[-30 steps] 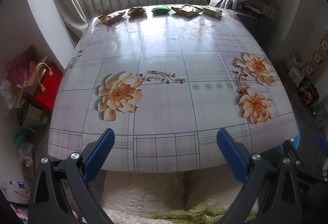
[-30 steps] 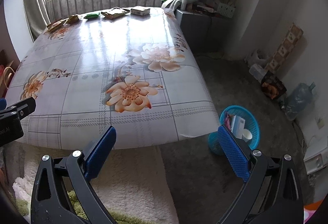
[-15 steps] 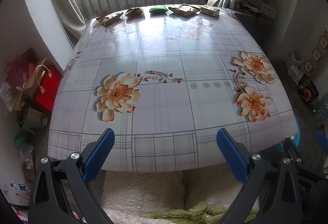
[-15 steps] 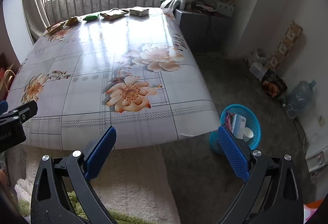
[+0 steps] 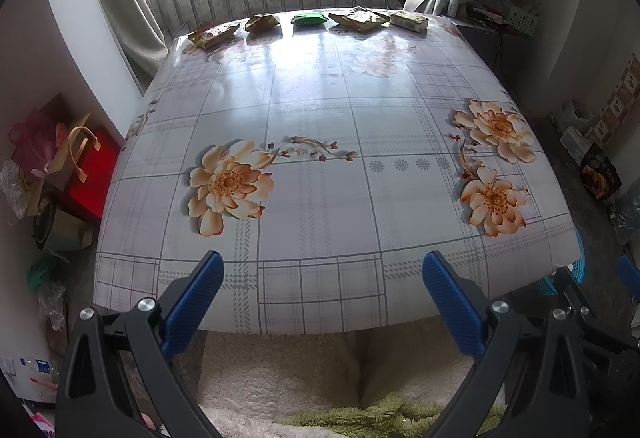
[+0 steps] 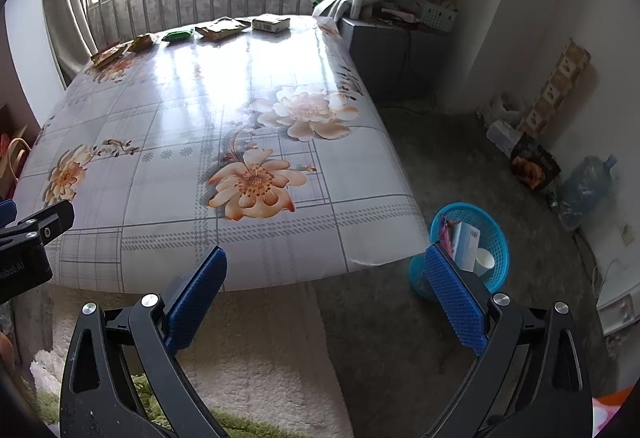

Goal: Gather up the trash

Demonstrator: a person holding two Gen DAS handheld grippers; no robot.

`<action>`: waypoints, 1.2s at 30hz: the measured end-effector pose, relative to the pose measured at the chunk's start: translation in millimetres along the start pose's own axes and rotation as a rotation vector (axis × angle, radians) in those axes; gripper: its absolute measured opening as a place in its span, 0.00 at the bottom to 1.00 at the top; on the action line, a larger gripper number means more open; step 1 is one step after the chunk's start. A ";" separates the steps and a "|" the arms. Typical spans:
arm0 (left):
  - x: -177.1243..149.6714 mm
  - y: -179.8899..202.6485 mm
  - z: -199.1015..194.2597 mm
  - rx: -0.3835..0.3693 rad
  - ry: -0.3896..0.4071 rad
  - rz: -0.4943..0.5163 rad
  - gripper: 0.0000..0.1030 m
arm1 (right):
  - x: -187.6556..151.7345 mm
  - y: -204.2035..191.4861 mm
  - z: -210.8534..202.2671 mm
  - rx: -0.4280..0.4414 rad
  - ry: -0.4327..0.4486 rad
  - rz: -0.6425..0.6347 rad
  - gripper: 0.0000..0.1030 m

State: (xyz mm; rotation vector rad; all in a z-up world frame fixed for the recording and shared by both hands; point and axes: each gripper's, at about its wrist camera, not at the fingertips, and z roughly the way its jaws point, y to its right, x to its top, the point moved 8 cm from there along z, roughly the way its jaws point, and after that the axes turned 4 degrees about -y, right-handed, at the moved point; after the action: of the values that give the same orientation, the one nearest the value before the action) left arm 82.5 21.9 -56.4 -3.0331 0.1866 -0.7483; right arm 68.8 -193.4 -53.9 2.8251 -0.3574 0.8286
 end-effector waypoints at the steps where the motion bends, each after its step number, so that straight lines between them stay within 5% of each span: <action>1: -0.1 0.1 -0.1 0.000 0.000 -0.001 0.95 | 0.0 0.1 0.0 0.000 0.000 0.000 0.92; 36: -4.2 -4.1 -3.7 0.000 -0.002 -0.008 0.95 | 1.0 -2.1 -2.9 0.000 0.002 -0.001 0.92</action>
State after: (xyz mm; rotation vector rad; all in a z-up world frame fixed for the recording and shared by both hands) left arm 77.5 26.6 -54.9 -3.0358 0.1747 -0.7461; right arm 68.7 -190.9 -51.2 2.8243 -0.3553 0.8305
